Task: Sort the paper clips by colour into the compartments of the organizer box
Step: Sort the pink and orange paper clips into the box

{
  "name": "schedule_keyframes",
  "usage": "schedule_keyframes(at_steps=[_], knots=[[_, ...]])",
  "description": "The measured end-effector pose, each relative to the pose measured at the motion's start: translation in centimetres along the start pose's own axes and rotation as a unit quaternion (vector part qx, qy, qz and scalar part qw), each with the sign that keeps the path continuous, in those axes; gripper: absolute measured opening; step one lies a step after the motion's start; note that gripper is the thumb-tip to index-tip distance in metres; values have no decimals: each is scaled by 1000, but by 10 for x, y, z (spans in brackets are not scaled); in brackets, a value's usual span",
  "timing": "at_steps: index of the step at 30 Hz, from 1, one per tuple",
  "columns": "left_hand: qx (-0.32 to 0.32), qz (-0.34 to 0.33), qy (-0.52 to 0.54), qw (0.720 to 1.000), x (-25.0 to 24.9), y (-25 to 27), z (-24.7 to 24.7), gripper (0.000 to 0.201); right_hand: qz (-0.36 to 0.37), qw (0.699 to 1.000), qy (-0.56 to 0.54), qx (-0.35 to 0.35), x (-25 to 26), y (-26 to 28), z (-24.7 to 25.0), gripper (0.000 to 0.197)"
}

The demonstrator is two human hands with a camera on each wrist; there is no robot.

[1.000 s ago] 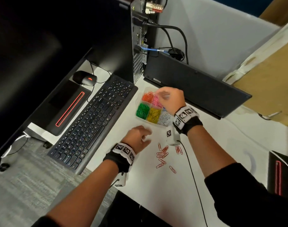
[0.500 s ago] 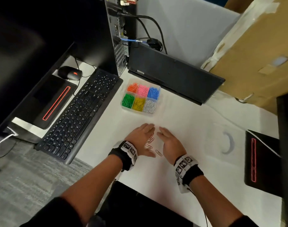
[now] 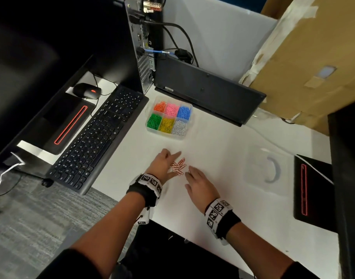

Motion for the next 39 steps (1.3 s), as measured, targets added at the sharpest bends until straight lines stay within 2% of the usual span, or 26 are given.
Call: schedule_keyframes(at_steps=[3,5,9,13,16,19,21,25,30,32,34,36,38,39], knots=[[-3,-27,-33,999,-8,1,-5,63,-1,1000,-20,18,-5,3,-10,47],[-18,-46,-29,998,-12,1,-11,53,7,1000,3,18,-7,2,-9,46],[-47,-64,-30,996,-17,-5,-15,36,28,998,55,31,-5,-5,-1,33],[-71,-64,-53,994,-20,-9,-12,20,55,991,110,60,-4,-17,8,19],[-75,-58,-74,993,-21,-14,-11,13,41,992,109,49,-3,-28,16,24],[-55,-36,-91,994,-23,-19,-8,2,27,990,98,103,2,-36,22,20],[-33,-16,-108,993,-26,-24,-6,10,5,988,108,108,-2,-42,23,28],[10,13,-162,987,-35,-34,-4,15,-27,990,88,103,-11,-51,26,29],[47,38,-203,977,-42,-45,-2,10,-52,992,58,95,-18,-59,27,29],[62,38,-213,974,-43,-50,-1,8,-75,994,29,75,-24,-62,29,28],[64,39,-208,975,-43,-54,2,8,-131,990,-48,22,-38,-64,34,25],[48,47,-186,980,-41,-55,7,11,-216,959,-175,-50,-59,-60,36,18],[11,64,-117,991,-33,-54,12,16,-293,894,-321,-109,-81,-50,31,16],[-13,76,-72,994,-27,-53,15,17,-332,850,-393,-115,-89,-44,29,18]])
Point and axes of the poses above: each hand's wrist, its own y-axis away from the middle knuckle, its own z-axis out of the back of the hand, x = y × z, the point moved 4 cm from there along -y, towards the middle knuckle, and after that the axes turned 3 degrees about -x, right-handed, at the moved point
